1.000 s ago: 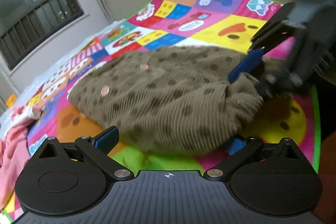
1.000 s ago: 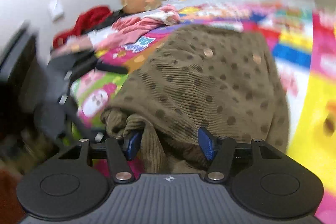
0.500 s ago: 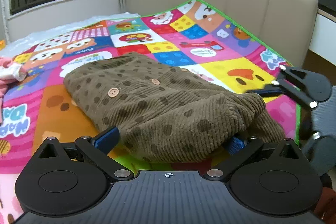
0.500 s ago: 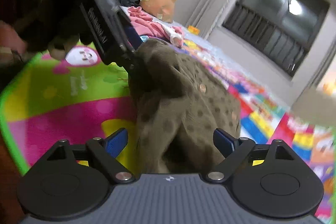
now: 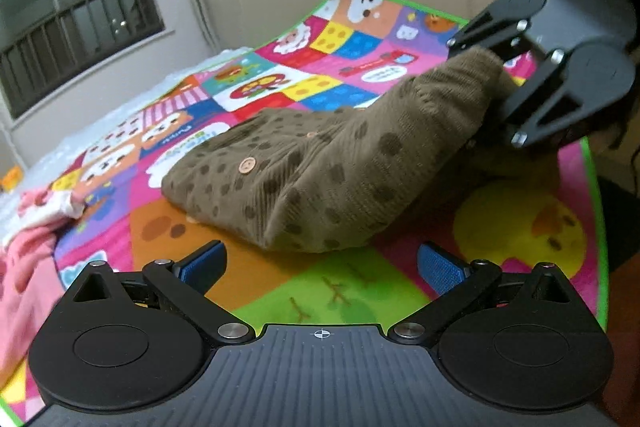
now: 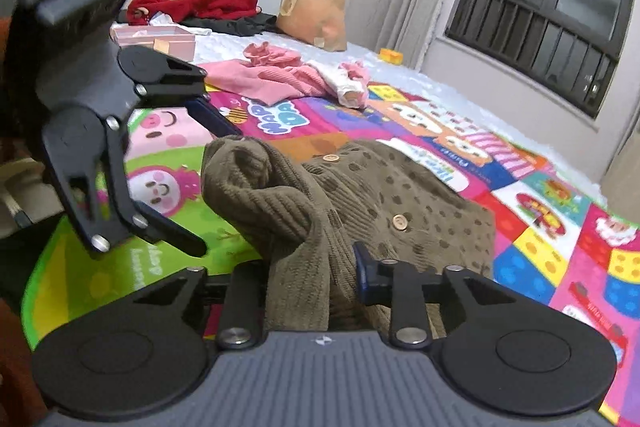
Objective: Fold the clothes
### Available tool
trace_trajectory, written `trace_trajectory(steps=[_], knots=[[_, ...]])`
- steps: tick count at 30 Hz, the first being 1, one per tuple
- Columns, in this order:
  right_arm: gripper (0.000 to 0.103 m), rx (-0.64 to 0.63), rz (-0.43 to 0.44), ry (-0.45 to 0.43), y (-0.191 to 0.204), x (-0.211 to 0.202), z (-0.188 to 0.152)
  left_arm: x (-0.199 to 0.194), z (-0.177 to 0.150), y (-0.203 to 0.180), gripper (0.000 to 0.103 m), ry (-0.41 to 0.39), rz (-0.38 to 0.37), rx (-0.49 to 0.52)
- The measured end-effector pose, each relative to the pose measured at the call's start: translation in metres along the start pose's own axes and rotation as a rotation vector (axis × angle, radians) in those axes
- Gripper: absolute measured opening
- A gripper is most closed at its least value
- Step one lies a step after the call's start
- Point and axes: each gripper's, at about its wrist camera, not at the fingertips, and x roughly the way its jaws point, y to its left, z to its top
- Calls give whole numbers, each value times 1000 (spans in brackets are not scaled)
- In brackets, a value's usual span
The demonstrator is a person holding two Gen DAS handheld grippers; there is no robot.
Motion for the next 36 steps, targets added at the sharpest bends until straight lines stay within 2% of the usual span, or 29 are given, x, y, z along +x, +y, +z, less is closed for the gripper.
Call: trace_trajectory(steps=[14, 22, 27, 29, 30, 32, 36], knots=[[20, 32, 37, 35, -3, -3, 10, 22, -3, -8, 103, -53, 35, 119], [19, 80, 72, 43, -23, -9, 17, 52, 14, -2, 103, -91, 33, 234], [19, 36, 93, 64, -30, -6, 29, 75, 26, 6, 103, -150, 23, 296], [19, -7, 98, 77, -34, -3, 37, 81, 25, 14, 103, -147, -50, 244], [19, -36, 95, 82, -37, 1, 44, 84, 24, 18, 93, -146, -86, 218], [19, -97, 83, 93, -46, 11, 58, 91, 23, 26, 81, -143, -160, 166], [19, -213, 75, 116, -68, 49, 88, 101, 18, 45, 81, -145, -293, 37]])
